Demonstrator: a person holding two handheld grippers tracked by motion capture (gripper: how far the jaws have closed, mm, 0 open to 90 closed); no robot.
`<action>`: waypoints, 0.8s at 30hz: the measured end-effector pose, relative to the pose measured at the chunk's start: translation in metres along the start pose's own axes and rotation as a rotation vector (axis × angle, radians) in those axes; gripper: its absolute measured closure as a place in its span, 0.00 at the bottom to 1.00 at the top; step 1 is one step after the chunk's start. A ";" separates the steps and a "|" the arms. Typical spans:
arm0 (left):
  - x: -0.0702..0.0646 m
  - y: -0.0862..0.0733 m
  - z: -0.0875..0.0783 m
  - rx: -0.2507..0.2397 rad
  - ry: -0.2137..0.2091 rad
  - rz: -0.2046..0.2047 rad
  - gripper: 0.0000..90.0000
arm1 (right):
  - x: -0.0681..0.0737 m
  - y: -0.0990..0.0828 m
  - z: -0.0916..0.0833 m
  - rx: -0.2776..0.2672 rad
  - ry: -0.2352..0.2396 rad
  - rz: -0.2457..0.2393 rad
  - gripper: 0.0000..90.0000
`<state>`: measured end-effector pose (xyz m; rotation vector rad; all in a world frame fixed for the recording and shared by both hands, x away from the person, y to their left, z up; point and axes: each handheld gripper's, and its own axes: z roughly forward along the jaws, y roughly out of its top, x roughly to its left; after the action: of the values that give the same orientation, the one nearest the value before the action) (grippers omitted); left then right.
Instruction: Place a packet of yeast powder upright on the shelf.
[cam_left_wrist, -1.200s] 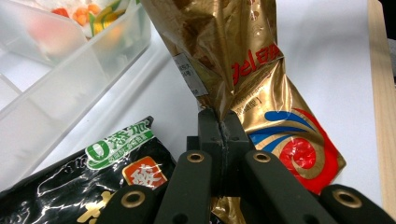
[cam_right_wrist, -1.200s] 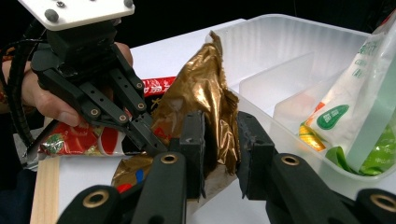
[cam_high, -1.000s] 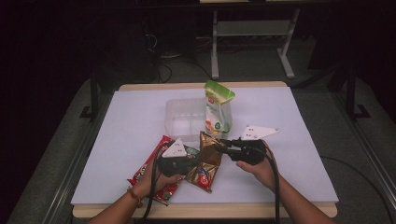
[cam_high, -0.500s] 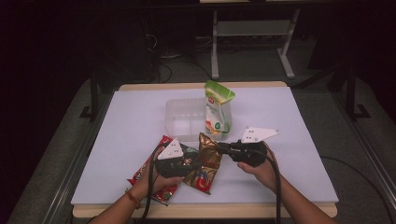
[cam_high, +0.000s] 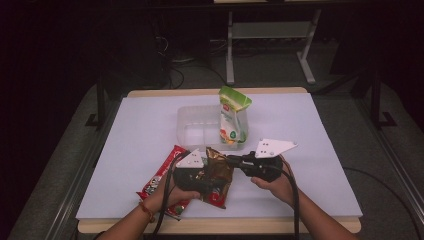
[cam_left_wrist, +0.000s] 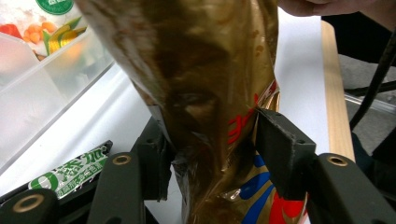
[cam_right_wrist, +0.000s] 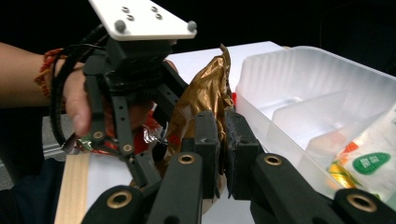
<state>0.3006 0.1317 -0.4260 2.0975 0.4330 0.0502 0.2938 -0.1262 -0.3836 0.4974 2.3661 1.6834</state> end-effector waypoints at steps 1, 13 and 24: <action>0.000 0.000 0.000 0.001 -0.001 0.001 0.53 | 0.001 0.000 0.000 -0.002 0.002 -0.004 0.94; 0.000 0.002 -0.004 -0.021 0.002 0.025 0.61 | 0.002 0.003 -0.002 -0.026 0.017 -0.012 0.94; -0.005 0.006 -0.002 -0.028 0.003 0.046 0.74 | 0.000 0.003 -0.003 -0.044 -0.002 0.018 0.82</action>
<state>0.2975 0.1294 -0.4191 2.0799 0.3832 0.0856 0.2932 -0.1282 -0.3793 0.5142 2.3246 1.7372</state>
